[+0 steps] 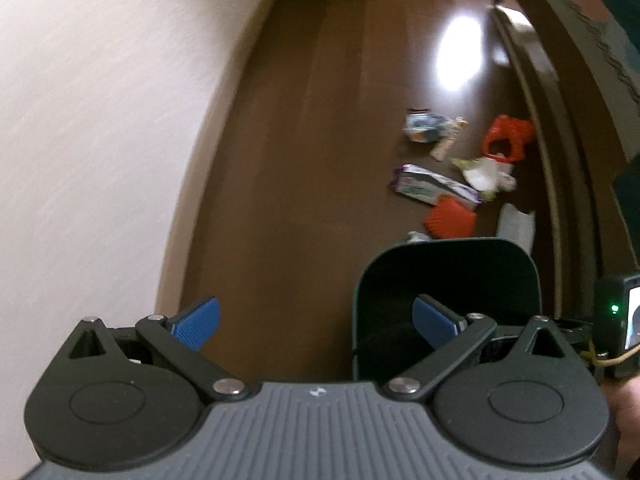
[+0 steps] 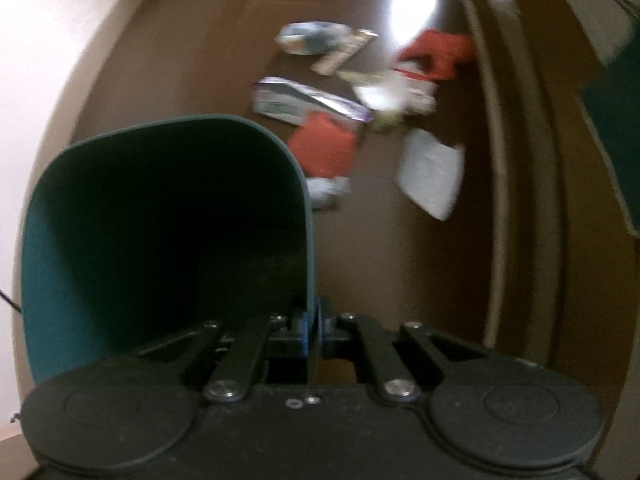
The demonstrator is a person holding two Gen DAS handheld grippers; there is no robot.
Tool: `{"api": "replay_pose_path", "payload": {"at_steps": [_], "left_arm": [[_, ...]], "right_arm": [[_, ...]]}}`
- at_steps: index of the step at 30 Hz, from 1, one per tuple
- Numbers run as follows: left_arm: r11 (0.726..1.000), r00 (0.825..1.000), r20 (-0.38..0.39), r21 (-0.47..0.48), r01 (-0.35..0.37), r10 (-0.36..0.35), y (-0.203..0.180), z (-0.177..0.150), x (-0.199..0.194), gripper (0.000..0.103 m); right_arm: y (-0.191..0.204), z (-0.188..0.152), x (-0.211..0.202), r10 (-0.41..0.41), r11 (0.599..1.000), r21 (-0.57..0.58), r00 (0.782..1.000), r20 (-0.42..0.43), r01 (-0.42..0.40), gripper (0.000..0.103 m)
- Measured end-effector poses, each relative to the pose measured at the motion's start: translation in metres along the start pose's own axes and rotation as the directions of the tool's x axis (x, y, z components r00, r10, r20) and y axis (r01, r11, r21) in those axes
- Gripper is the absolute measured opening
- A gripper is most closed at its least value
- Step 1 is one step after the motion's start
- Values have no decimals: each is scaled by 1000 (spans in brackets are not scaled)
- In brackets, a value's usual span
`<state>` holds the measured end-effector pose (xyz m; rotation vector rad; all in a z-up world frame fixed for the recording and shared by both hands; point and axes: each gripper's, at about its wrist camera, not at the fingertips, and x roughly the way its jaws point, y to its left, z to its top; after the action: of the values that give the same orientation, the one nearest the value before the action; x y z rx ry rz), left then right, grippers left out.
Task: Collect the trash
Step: 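Hold the green wastebasket with the right tool and carry it toward the trash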
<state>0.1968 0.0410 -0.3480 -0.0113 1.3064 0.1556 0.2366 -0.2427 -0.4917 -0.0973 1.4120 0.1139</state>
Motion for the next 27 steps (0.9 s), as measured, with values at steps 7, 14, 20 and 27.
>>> {"api": "replay_pose_path", "payload": {"at_steps": [7,14,20,27], "left_arm": [[994,998,-1,86,66,-66,-64,31,-2,103],[970,992,19,214,116,-123,-113,55,10,103],[933,985,-17,319,168,-172,-129,73,55,103],[872,969,-110,424,246,-220,-115,84,112,103]], "right_arm": [[-80,-1,-10,-36,991,124,999,-30,39,3],[-144,-14,-3,-67,950,298,994,-82,88,2],[-164,-41,-4,-81,882,457,992,-96,116,3],[-158,-58,-14,-124,798,579,986,-112,166,5]]}}
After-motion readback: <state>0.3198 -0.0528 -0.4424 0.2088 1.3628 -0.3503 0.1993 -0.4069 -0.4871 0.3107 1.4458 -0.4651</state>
